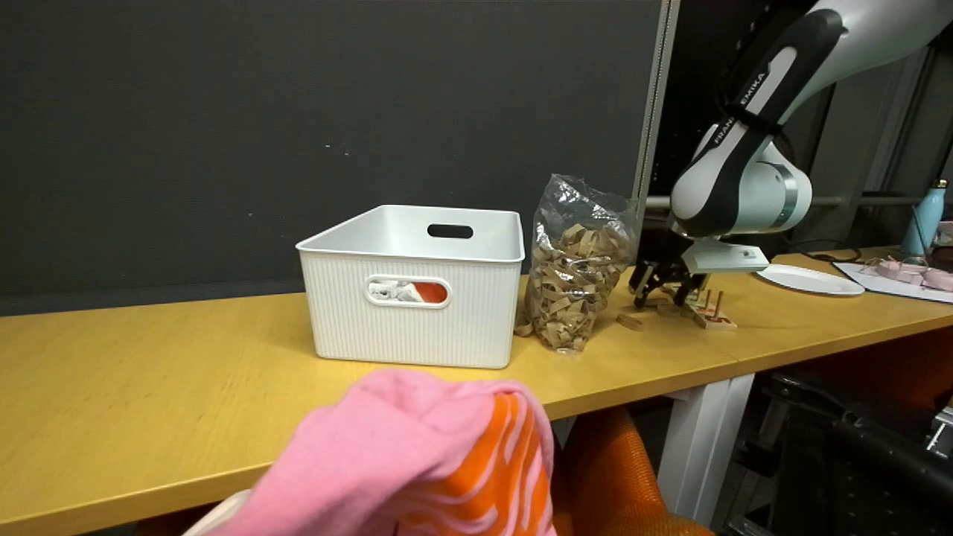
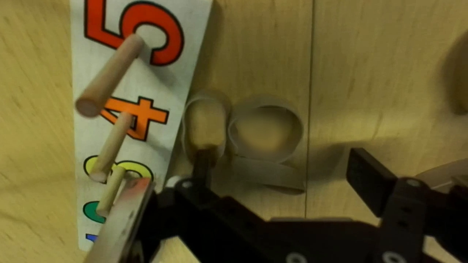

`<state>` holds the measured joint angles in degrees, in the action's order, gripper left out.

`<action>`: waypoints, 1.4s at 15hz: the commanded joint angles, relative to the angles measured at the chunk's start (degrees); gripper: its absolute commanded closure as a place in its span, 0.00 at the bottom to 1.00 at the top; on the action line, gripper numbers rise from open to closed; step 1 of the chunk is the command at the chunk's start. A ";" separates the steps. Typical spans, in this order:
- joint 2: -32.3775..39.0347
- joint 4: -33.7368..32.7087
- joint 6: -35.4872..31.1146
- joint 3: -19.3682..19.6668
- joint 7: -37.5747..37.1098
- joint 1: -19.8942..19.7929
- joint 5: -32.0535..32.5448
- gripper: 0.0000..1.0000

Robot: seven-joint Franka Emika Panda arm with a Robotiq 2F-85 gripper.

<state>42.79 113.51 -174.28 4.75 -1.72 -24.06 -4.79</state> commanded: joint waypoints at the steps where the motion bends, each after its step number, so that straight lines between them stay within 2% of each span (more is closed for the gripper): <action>1: 0.95 -2.10 1.77 -1.63 1.42 -1.38 -1.36 0.32; 2: 0.99 -2.07 1.66 -1.46 1.31 -1.17 -1.33 0.33; 5: 0.97 -1.96 1.37 -1.48 1.32 -1.15 -1.33 0.58; 11: -0.44 -0.51 0.55 -1.28 1.09 -1.43 -1.53 0.98; 21: -6.38 3.48 -0.50 -0.21 -0.23 0.34 -1.81 0.99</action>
<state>40.52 114.19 -174.54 4.48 -1.95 -24.47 -4.88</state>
